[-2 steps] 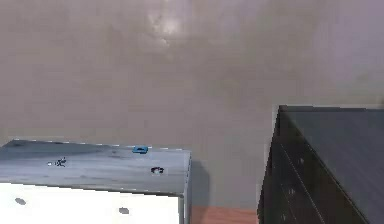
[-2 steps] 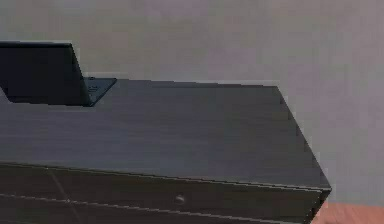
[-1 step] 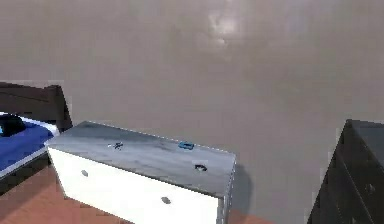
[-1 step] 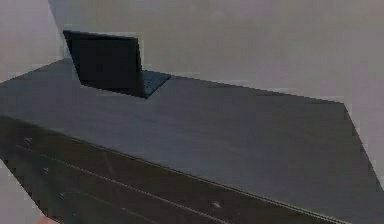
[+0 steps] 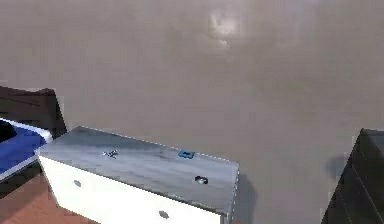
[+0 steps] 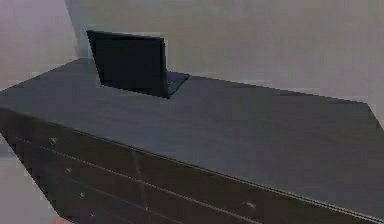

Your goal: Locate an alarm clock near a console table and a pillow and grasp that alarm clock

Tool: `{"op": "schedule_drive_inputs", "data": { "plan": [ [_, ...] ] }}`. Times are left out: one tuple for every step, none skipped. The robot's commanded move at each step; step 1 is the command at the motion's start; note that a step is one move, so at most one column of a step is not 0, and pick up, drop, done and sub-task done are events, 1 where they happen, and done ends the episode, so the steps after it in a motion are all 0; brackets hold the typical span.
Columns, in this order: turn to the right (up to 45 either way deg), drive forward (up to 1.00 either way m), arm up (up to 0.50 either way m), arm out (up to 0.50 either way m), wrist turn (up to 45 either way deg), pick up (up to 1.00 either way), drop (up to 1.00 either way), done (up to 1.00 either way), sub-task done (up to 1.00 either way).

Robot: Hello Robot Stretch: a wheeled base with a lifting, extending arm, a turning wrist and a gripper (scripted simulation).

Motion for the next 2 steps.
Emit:
{"op": "schedule_drive_inputs", "data": {
  "plan": [
    [-45.0, 0.00, 0.00, 0.00, 0.0, 0.00, 0.00, 0.00, 0.00],
    [-15.0, 0.00, 0.00, 0.00, 0.0, 0.00, 0.00, 0.00, 0.00]
  ]
}}
